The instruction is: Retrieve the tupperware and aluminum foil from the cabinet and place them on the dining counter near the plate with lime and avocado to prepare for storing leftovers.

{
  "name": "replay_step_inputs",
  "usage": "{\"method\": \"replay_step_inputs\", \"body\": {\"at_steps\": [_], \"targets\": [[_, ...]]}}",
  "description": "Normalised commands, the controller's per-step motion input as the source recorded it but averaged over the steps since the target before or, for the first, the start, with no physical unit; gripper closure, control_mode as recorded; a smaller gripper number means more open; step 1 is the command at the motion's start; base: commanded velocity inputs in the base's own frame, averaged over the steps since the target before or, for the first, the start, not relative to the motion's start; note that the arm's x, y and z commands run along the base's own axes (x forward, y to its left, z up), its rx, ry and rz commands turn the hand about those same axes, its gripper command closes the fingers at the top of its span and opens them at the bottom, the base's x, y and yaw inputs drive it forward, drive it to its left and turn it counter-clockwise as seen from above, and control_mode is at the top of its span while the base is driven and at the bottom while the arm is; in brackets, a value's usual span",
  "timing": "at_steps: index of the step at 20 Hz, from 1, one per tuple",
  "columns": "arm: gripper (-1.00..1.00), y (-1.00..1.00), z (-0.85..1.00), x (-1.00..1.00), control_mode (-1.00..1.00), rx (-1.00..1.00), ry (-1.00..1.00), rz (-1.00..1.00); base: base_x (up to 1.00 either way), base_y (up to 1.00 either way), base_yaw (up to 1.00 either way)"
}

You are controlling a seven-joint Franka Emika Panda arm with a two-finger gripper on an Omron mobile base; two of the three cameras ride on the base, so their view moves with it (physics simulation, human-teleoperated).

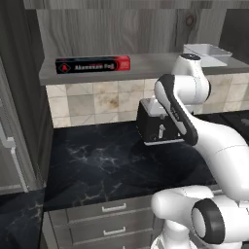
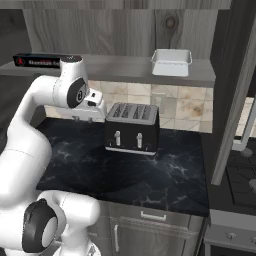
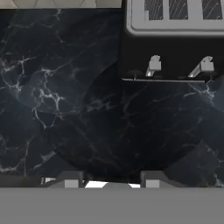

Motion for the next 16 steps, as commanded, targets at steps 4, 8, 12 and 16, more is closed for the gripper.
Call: {"method": "replay_step_inputs", "body": {"at_steps": [4,8,12,16], "targets": [[-1.00,0.00,0.16,-0.17,-1.00,0.00,-0.23,0.01,0.00,0.00,0.00],[-1.00,0.00,0.73,-0.33,-1.00,0.00,-0.56,0.02,0.00,0.00,0.00],[-1.00,-0.01,0.89,-0.08,-1.00,0.00,-0.56,0.00,0.00,0.00,0.00],[-1.00,0.00,0.93,0.00,-1.00,0.00,-0.43,0.00,0.00,0.00,0.00]]}}
